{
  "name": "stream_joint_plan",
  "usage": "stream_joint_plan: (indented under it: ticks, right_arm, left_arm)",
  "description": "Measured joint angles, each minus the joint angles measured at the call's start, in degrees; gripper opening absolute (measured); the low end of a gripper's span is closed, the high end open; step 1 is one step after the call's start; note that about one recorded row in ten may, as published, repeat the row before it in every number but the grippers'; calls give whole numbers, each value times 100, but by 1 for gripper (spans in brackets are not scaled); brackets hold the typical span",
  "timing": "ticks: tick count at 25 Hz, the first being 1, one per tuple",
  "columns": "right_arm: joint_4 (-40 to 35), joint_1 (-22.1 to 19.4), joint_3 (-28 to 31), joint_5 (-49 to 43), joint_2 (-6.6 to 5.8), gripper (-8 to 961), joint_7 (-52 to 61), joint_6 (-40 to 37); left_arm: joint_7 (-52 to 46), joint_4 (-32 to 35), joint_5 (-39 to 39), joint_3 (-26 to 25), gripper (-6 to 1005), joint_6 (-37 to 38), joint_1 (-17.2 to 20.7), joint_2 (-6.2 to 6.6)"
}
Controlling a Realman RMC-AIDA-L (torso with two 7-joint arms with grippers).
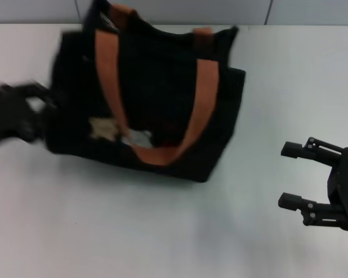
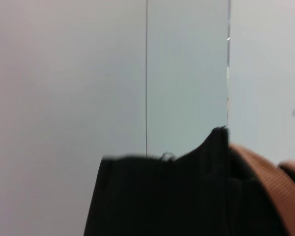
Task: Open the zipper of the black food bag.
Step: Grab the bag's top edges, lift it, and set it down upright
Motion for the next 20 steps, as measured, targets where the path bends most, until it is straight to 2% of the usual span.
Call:
stream_joint_plan:
  ticks: [1, 2, 4, 6, 9, 11, 12, 16, 20]
  right_arm:
    - [0, 3, 9, 27, 0, 840, 17, -1]
    - [0, 3, 21, 60, 9, 840, 30, -5]
    - [5, 6, 47, 124, 41, 840, 35, -12]
    - [43, 19, 59, 167, 93, 839, 34, -1]
    - [136, 41, 58, 180, 127, 839, 8, 76]
    - [226, 54, 58, 180, 131, 840, 4, 151]
    - [263, 59, 57, 180, 131, 840, 4, 190]
    - [299, 62, 59, 181, 132, 840, 31, 333]
    - [461, 51, 259, 379, 132, 839, 152, 584]
  left_arm:
    - [-159, 251, -6, -80, 113, 247, -2, 30]
    - [-507, 774, -55, -216, 112, 826, -21, 85]
    - [-783, 1188, -152, -246, 112, 1252, -58, 96]
    - [-1241, 2009, -439, 24, 111, 1672, -99, -4]
    - [-1352, 2553, -564, 772, 109, 1605, -76, -160]
    - [-1210, 2489, -585, 1604, 104, 1325, -107, -176]
    - [-1210, 2489, -585, 1604, 102, 1325, -107, -176]
    - [-854, 2215, -606, 2146, 99, 1035, -183, -181]
    - [-811, 2184, -622, 2308, 99, 1012, -252, -195]
